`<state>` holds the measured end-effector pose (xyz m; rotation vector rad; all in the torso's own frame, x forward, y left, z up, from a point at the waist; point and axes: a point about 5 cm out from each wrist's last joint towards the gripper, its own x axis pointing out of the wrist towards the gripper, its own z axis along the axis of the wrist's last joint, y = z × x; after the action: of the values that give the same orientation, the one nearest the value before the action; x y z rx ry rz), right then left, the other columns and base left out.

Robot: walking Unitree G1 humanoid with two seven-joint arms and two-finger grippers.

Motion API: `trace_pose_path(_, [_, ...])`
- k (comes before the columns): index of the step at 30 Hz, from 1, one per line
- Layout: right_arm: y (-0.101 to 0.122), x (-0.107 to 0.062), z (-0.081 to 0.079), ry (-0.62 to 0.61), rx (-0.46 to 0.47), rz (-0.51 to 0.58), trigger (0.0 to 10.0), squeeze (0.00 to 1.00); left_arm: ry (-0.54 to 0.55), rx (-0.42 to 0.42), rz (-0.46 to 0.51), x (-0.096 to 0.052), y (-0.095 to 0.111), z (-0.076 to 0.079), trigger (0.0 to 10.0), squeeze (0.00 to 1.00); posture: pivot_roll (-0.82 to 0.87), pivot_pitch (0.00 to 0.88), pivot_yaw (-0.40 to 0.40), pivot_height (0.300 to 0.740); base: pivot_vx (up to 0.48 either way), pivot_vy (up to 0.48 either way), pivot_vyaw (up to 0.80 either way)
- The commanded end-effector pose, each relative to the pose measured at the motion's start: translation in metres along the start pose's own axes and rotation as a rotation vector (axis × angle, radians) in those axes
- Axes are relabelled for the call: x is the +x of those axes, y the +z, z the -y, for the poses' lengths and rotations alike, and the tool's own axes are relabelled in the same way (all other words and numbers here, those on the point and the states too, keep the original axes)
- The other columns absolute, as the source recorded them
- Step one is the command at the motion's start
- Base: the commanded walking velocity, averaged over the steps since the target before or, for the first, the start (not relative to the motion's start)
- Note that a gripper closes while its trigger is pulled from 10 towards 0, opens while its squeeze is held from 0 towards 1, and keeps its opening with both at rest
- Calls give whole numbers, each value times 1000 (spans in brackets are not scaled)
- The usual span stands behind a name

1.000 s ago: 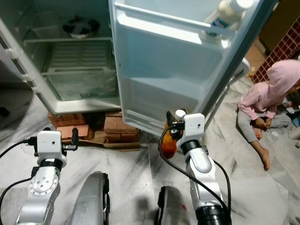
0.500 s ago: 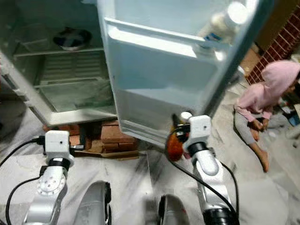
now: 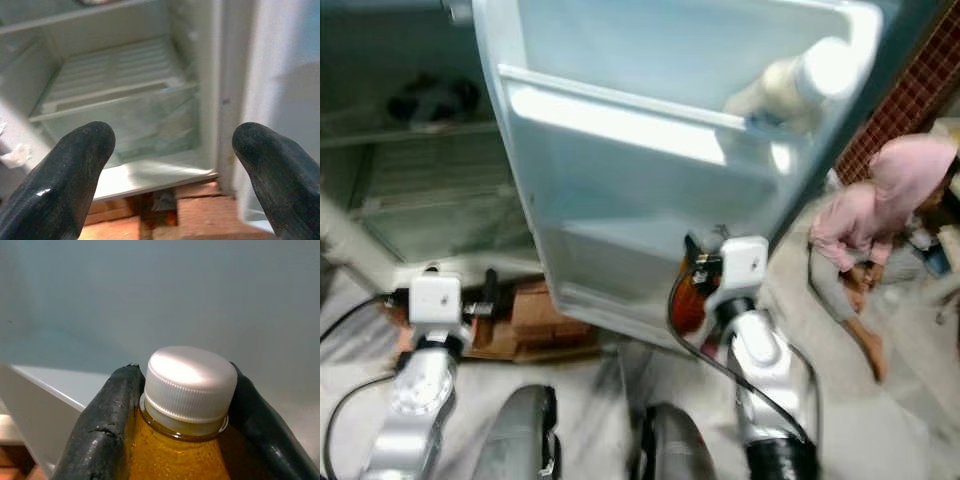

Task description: Restocking fridge

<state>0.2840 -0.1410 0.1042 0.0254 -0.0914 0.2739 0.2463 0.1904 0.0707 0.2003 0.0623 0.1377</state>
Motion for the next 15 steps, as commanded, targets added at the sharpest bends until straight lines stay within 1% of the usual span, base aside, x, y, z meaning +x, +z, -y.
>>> trace_pose_path(1, [3,-3,9,-24,-15,9,10000,0,-10,-6,-15,-2,-3,3,10000,0,90,130,-41,638,0,0,0])
trace_pose_path(12, [2,-3,8,-14,-3,8,10000,0,8,-5,-21,-2,-4,2,10000,0,92,130,-42,638,0,0,0])
trace_pose_path(15, [2,-3,8,-13,-4,7,10000,0,12,-4,-22,-3,-4,2,10000,0,91,131,-43,615,0,0,0])
